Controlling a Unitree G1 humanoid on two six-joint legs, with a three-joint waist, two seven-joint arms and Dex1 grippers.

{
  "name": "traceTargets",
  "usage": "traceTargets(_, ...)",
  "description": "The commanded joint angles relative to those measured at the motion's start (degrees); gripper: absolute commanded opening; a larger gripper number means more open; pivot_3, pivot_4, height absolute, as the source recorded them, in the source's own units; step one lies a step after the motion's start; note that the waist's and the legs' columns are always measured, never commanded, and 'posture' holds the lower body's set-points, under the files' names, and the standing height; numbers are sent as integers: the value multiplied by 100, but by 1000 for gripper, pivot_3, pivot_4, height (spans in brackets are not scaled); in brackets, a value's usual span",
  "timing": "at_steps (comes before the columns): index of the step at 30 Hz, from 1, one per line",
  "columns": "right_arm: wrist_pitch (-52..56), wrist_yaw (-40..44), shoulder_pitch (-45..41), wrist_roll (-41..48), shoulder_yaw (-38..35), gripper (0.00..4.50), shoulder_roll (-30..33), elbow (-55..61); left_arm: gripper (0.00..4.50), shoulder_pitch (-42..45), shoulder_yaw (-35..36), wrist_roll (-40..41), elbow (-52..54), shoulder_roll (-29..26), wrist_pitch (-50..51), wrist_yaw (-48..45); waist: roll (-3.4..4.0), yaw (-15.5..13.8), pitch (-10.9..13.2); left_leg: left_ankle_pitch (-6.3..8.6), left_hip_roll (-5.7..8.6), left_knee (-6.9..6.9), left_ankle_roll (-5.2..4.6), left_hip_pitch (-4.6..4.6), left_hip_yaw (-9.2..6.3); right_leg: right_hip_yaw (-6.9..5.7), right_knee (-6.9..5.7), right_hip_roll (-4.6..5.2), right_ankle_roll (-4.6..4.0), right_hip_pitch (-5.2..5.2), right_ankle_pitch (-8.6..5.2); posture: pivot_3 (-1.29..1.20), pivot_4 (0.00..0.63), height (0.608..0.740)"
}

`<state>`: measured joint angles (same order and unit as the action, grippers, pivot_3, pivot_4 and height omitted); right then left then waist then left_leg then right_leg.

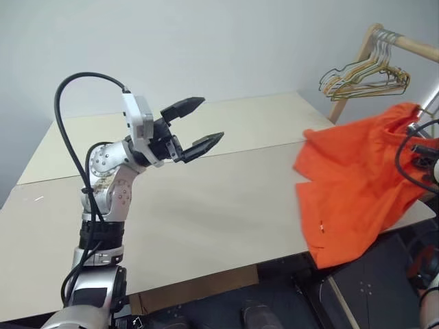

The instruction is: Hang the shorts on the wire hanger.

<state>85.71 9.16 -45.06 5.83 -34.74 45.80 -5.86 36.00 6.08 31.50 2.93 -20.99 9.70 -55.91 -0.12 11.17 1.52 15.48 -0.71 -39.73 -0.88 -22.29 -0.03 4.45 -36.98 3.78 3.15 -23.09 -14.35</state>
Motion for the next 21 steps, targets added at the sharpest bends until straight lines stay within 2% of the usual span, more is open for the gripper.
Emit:
traceTargets(1, -495, -580, -396, -259, -312, 0, -94, -65, 4479, -65, -61, 88, 337, 78, 42, 182, 9, 43, -5, 0, 0, 0, 0, 2, 2, 6, -1, 0, 0, 0, 0, -229, 0, 740)
traceTargets(5, -938, -1217, -823, -412, -746, 0, -245, -505, 4479, -225, -167, 116, 496, 143, 130, 262, 16, 88, -9, 0, 5, 3, -1, 8, 9, 20, 0, -1, 4, 3, -1, -217, 0, 740)
traceTargets(15, -2228, -2324, -1338, -401, -1099, 0, -255, -1590, 4479, -416, -332, 10, 665, 26, 159, 258, 19, 92, -8, 6, 5, 10, -10, 35, 30, 43, 14, -4, 12, 25, -5, -205, 0, 740)
traceTargets(21, -2863, -2680, -1643, -219, -1252, 0, -78, -2531, 4479, -372, -378, 3, 631, 32, 117, 292, 19, 98, -6, 11, 7, 47, -18, 112, 49, 61, 51, -4, 20, 93, -8, -192, 0, 740)
